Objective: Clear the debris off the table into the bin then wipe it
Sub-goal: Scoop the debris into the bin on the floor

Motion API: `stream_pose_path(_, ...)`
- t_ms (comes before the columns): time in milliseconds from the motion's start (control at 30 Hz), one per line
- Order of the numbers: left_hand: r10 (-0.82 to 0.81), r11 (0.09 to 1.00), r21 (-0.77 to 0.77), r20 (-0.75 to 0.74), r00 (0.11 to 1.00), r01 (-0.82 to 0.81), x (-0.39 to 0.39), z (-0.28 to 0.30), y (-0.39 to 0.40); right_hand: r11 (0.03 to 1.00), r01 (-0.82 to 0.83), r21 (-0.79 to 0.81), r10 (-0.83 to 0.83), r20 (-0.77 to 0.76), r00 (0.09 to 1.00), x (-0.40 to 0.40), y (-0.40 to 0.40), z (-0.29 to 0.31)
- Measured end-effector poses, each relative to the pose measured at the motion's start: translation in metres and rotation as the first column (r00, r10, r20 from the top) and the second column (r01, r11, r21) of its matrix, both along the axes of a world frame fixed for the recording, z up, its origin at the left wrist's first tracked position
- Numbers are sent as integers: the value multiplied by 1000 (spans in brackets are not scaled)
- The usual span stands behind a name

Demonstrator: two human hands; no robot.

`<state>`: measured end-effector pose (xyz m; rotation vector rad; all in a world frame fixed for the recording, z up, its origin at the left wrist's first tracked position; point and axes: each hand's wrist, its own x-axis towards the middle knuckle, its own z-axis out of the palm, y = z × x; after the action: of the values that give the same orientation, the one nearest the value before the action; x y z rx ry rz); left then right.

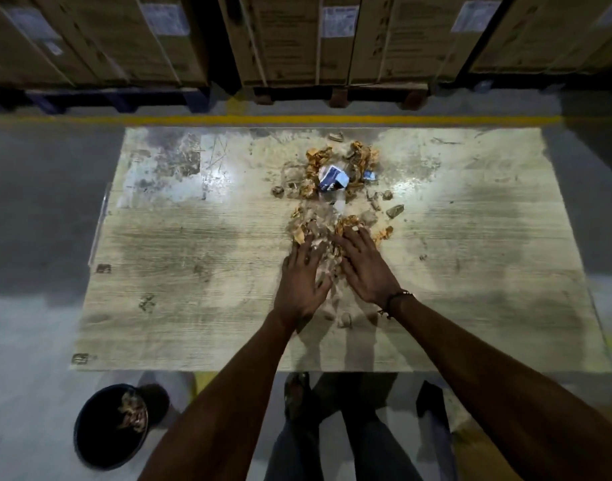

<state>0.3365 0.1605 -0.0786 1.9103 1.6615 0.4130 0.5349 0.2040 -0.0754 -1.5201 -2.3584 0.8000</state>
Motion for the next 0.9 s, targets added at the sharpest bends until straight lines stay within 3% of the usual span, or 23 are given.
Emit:
stream_pose_path(100, -40, 999, -10, -8, 999, 40, 0, 7, -19, 1000, 11, 14, -11, 30, 999, 11, -17, 12)
stream_pose_path(300, -61, 997, 46, -124, 990, 67, -14, 30, -34, 981, 148, 122, -141, -60, 988, 18, -25, 49)
stream_pose_path(433, -2, 981, 188, -242, 970, 49, -24, 47, -27, 969, 199, 144, -183, -116, 976, 8, -9, 64)
stream_pose_path(533, 94, 962, 266, -139, 986, -55, -29, 54, -4, 965, 230, 126, -216, -119, 969, -2, 14, 62)
stream_pose_path(633, 94, 954, 288, -1, 996, -90, -34, 50, 30, 908, 409, 91, -389, -183, 903, -2, 26, 47)
stream_pose_path(767, 16, 967, 253, 17, 1000, -20, -30, 32, 63, 794, 606, 47, -585, -208, 784, 8, 22, 14)
stream_pose_path(900, 6, 983, 186, 15, 1000, -9, -21, 9, 63, 745, 665, 46, -645, -204, 737, 10, 16, -15)
